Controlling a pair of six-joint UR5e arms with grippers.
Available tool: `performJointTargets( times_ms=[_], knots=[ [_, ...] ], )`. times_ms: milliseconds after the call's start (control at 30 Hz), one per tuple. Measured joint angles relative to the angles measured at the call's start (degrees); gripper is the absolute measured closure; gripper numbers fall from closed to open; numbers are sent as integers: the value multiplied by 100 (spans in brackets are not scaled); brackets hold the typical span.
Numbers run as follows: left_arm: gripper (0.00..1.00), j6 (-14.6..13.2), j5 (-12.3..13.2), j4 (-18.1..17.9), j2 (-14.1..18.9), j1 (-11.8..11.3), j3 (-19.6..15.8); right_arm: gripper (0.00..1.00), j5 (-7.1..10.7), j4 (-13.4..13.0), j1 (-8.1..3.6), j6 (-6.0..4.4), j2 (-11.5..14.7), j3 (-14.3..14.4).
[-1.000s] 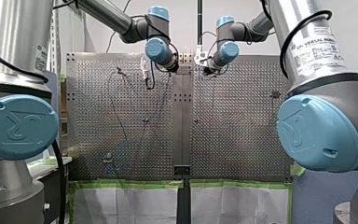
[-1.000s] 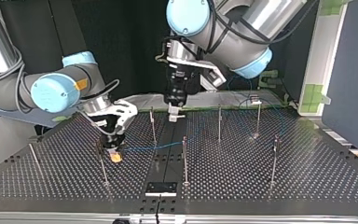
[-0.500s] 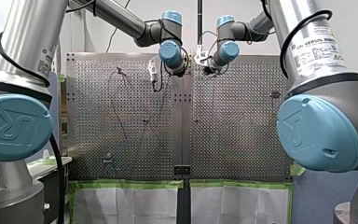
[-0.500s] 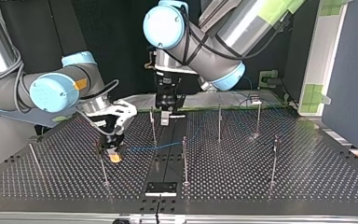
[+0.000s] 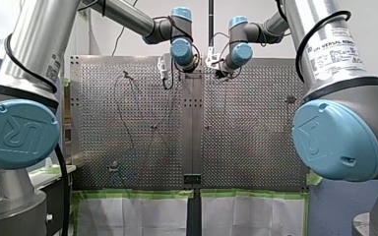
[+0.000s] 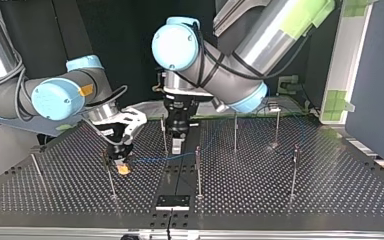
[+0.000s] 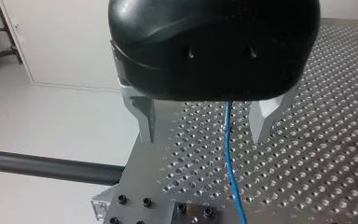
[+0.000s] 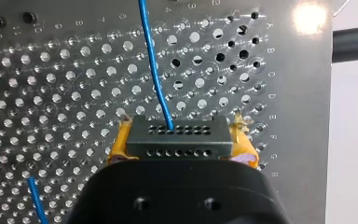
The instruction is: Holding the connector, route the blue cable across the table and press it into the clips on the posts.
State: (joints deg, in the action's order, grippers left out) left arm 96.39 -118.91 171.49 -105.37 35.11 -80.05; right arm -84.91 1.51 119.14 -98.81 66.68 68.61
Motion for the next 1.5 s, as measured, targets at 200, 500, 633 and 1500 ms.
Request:
performJointTargets(
  times_ms=[200,500,633,1500],
  knots=[
    [0,-2,40,93,-278,-16,299,100,0,-3,0,0,0,-1],
    [0,9,39,200,-628,-91,738,100,0,-5,0,0,8,0],
    [0,11,37,224,-813,-125,929,100,0,-10,0,0,8,0],
    [93,-6,-190,403,-1283,-254,1516,100,0,-7,6,0,9,0]
  ],
)
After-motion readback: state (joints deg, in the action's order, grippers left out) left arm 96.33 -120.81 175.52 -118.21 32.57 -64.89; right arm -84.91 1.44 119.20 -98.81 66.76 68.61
